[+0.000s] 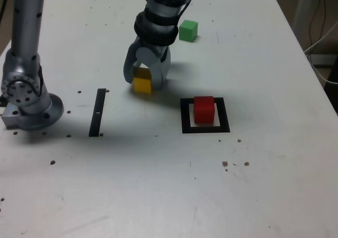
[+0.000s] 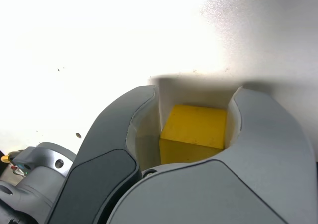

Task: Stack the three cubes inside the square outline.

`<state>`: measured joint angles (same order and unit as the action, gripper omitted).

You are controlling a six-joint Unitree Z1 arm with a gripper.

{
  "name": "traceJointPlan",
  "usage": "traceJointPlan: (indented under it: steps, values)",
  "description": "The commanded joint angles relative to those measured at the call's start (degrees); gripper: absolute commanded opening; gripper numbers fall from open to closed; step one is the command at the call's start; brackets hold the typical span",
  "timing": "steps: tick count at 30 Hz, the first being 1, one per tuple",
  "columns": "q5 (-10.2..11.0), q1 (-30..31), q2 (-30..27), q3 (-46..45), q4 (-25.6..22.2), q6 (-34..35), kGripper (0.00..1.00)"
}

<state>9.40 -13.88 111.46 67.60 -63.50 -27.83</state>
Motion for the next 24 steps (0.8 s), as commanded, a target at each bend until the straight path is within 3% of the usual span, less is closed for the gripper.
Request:
traceJointPlan:
  steps: [1,14,24]
  values:
    - [-0.1,-0.1,-0.7,0.7,-0.7,0.1,0.27]
    - [-1.0,4.2,-3.4,11.0,-12.1,6.0,0.27]
    - [-6.0,8.8,-2.5,20.6,-17.3,15.6,0.27]
